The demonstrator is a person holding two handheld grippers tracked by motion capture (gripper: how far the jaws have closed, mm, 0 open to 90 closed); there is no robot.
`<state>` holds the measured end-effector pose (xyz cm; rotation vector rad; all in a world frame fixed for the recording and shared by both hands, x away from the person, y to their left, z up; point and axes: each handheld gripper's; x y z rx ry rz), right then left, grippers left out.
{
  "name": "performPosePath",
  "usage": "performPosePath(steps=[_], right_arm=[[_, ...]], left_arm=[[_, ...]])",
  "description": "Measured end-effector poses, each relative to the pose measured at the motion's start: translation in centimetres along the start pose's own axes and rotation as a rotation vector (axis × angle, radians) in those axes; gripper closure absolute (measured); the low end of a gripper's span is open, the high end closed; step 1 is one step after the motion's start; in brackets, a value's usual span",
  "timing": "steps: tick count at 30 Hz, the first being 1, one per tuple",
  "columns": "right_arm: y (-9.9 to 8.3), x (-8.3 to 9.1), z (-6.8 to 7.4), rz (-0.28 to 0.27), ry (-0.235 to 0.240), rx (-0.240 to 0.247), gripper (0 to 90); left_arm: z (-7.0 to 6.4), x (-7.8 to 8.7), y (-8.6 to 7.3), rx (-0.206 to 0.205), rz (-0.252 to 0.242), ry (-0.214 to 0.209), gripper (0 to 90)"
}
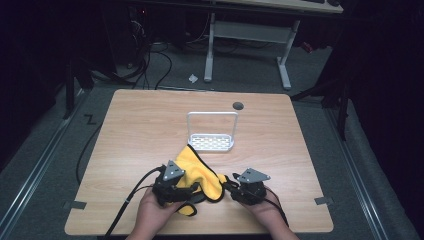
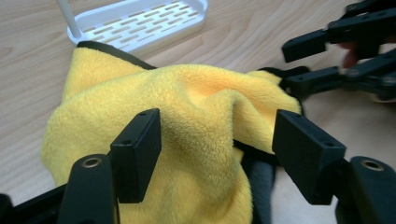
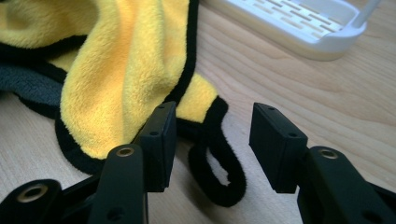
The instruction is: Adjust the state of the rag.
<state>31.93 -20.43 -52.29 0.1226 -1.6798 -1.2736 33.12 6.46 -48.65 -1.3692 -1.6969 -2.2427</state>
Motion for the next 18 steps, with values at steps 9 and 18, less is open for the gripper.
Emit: performPosePath(steps=[9,18], right_arm=[[0.1,-0.7,0.1,0.05,-0.007,0.018,78.0],[0.2,-0.1,-0.3,0.038,-0.017,0.02,85.9]], left_arm=[[1.2,0.1,-1.1,0.021,0.004,0.055,82.3],[5.1,4.0,-4.7,0.152,-0.057,0.051,80.8]])
Point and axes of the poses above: each handheld gripper's, and its own axes: x roughly backward along the jaws, y roughly out of its top, z roughly to its left, and after that the axes turned 9 degrees about y, right-handed
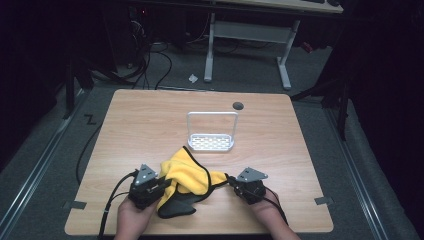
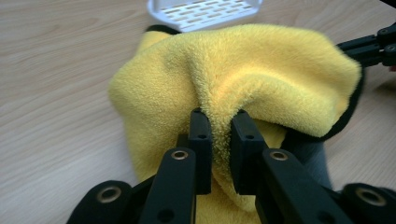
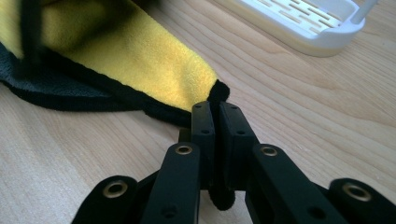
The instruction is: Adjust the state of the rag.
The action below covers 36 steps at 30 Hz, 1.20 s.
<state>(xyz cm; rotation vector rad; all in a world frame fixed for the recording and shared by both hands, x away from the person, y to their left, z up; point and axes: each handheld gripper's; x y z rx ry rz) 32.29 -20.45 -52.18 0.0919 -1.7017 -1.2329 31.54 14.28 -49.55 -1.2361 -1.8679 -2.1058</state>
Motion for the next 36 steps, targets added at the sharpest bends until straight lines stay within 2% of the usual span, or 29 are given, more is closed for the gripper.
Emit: performPosePath(steps=[4,5,8,12,15,16,18,19,24,27,28,32,35,36], right_arm=[[0.0,0.3,-0.4,-0.002,-0.021,-0.012,86.1],[-0.2,0.5,-0.7,-0.009,-0.033,-0.02,86.1],[-0.4,1.0,-1.4,-0.015,-0.056,-0.031,86.1],[-0.9,1.6,-2.5,-0.016,-0.085,-0.064,86.1],[-1.5,2.2,-3.9,-0.019,-0.111,-0.111,86.0],[-1.9,2.6,-4.6,-0.018,-0.13,-0.133,86.0],[-2.0,2.7,-4.9,-0.016,-0.144,-0.139,86.0],[-2.3,3.0,-5.5,-0.012,-0.176,-0.148,85.9],[-2.7,3.3,-6.5,-0.015,-0.192,-0.183,82.9],[-2.7,3.4,-6.5,-0.035,-0.188,-0.196,71.3],[-2.5,3.6,-6.3,-0.052,-0.193,-0.188,64.2],[-2.1,3.9,-5.7,-0.073,-0.19,-0.183,60.8],[-1.7,4.2,-4.9,-0.094,-0.183,-0.166,59.4],[-1.4,4.3,-4.3,-0.111,-0.177,-0.156,58.7]], left_arm=[[1.7,-0.1,-1.1,0.044,0.019,-0.014,80.6],[2.1,-0.2,-1.3,0.066,0.023,-0.023,80.3],[2.4,-0.5,-1.6,0.087,0.034,-0.035,79.5],[2.8,-1.1,-2.0,0.088,0.064,-0.033,78.7],[3.1,-1.4,-2.2,0.093,0.075,-0.026,78.2],[3.2,-1.5,-2.2,0.096,0.081,-0.027,76.8],[3.4,-1.7,-2.4,0.1,0.095,-0.028,75.6],[3.5,-1.8,-2.5,0.099,0.106,-0.024,74.7],[3.6,-1.5,-2.4,0.115,0.088,-0.021,67.9],[3.2,-1.1,-2.0,0.102,0.065,-0.011,62.0],[2.7,-0.8,-1.7,0.078,0.047,0.001,57.9],[1.8,-0.3,-1.1,0.05,0.011,0.001,51.8],[0.9,0.1,-0.5,0.032,-0.023,-0.018,48.0],[0.6,0.3,-0.3,0.026,-0.032,-0.028,45.1]])
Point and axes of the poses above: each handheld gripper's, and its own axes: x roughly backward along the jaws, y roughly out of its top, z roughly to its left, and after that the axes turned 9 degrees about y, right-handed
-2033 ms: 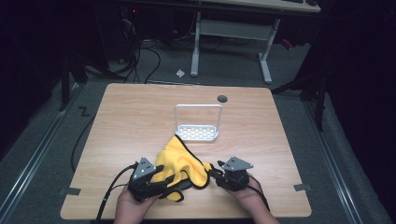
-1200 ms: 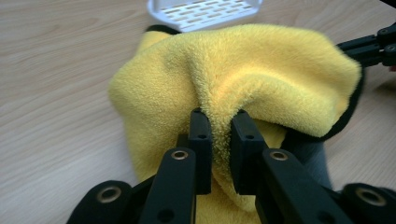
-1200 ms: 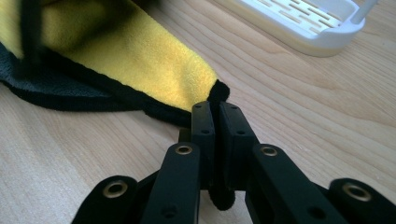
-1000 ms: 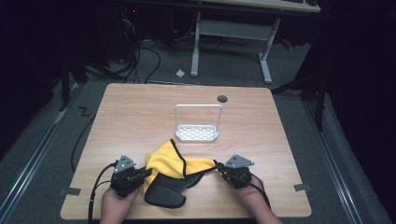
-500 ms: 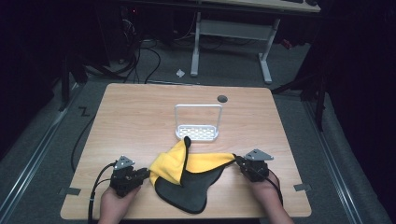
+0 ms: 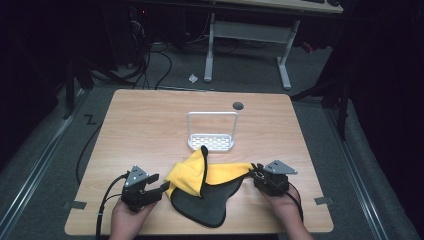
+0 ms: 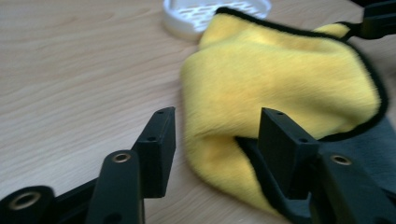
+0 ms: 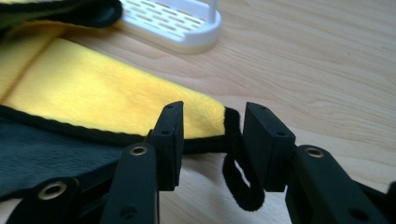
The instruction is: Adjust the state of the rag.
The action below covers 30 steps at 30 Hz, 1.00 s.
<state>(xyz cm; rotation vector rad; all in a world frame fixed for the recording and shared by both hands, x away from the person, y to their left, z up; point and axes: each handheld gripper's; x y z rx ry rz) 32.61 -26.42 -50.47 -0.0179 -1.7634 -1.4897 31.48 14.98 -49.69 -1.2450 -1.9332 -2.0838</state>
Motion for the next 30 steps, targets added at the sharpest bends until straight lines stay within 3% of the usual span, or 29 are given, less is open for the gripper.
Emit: performPosePath(steps=[4,5,7,9,13,16,19,21,22,23,24,25,30], right_arm=[[0.1,0.1,1.3,-0.012,0.036,0.021,59.4],[0.0,0.0,1.6,-0.005,0.049,0.025,59.5],[0.0,-0.2,1.9,0.002,0.06,0.032,60.1],[-0.2,-0.8,2.6,0.025,0.108,0.044,61.8],[-0.2,-1.0,3.0,0.042,0.132,0.058,61.8],[-0.2,-1.1,3.3,0.047,0.151,0.057,61.8],[-0.2,-1.3,3.6,0.056,0.174,0.049,63.2],[-0.3,-1.5,3.9,0.069,0.185,0.063,64.6],[-0.3,-1.6,4.2,0.077,0.191,0.068,65.6],[-0.3,-1.8,4.5,0.087,0.201,0.082,68.2],[-0.3,-1.8,4.5,0.087,0.201,0.082,68.2],[-0.3,-2.0,4.8,0.1,0.209,0.094,72.5],[-0.4,-2.2,4.9,0.134,0.212,0.105,82.1]], left_arm=[[-1.7,0.1,0.9,-0.013,-0.023,-0.056,38.2],[-2.8,-0.1,1.4,-0.025,-0.029,-0.079,36.2],[-3.3,-0.3,1.6,-0.027,-0.029,-0.077,34.1],[-4.3,-1.0,2.1,-0.022,-0.03,-0.103,30.3],[-6.2,-2.3,3.4,-0.052,-0.016,-0.132,28.0],[-7.7,-3.4,4.4,-0.101,-0.004,-0.123,26.7],[-8.6,-4.9,4.8,-0.145,0.046,-0.088,27.0],[-8.6,-5.8,4.7,-0.174,0.091,-0.037,33.5],[-8.5,-6.0,4.6,-0.177,0.107,-0.024,42.7],[-8.1,-6.1,4.5,-0.169,0.112,-0.019,59.6],[-7.7,-6.1,4.3,-0.147,0.109,-0.023,59.6],[-7.1,-5.9,4.3,-0.127,0.104,-0.024,72.9],[-3.7,-4.1,3.7,-0.069,0.063,0.034,80.4]])
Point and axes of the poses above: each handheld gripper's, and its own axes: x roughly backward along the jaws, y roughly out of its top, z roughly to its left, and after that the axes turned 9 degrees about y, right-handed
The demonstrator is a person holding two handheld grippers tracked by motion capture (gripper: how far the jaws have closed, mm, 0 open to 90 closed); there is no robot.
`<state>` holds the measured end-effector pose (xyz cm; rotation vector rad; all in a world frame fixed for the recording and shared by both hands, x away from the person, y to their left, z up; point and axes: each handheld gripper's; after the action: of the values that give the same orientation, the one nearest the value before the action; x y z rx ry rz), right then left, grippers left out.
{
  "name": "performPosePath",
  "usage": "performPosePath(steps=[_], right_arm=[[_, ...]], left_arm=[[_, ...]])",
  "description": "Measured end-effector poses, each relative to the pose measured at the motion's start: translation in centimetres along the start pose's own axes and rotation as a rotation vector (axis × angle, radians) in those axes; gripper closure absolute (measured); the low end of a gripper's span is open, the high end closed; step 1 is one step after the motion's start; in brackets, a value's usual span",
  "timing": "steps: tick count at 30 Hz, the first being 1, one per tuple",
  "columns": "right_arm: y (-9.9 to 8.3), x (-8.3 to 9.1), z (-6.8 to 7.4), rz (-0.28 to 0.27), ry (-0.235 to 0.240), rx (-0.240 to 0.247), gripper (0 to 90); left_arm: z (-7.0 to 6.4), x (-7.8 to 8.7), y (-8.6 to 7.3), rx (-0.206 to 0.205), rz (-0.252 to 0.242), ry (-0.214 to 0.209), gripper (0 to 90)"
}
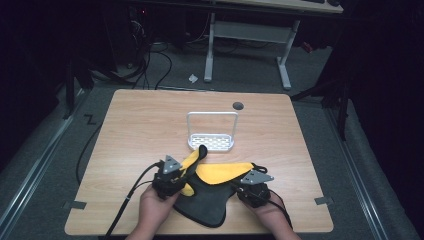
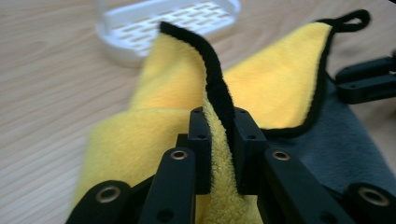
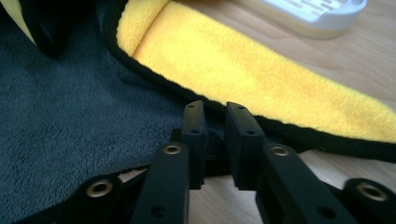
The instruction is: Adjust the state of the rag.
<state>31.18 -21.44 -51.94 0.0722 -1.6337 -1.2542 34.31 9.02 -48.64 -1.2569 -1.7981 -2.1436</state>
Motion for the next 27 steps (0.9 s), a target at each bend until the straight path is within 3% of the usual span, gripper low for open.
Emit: performPosePath(steps=[6,12,15,19,27], right_arm=[[-0.2,-0.9,0.3,0.059,-0.007,0.024,84.0],[-0.1,-1.1,0.3,0.06,-0.013,0.023,84.0],[-0.1,-1.0,0.2,0.064,-0.027,0.026,84.1],[-0.3,-0.8,0.1,0.072,-0.041,0.033,85.0],[-1.1,0.7,-2.2,0.09,-0.102,0.001,90.0]], left_arm=[[5.7,2.2,-2.6,0.126,0.003,0.057,80.6],[8.8,2.7,-5.7,0.191,0.03,0.077,80.1],[9.5,2.2,-6.6,0.209,0.058,0.063,79.1],[9.8,2.3,-6.9,0.237,0.058,0.043,79.0],[8.1,1.9,-6.9,0.204,0.074,-0.015,78.8]])
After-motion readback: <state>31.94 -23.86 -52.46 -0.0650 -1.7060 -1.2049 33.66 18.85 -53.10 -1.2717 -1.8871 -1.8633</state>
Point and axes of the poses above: each handheld gripper's, and its own axes: x roughly backward along the jaws, y roughly out of its top, z roughly to its left, and after that the axes turned 9 degrees about y, right-handed
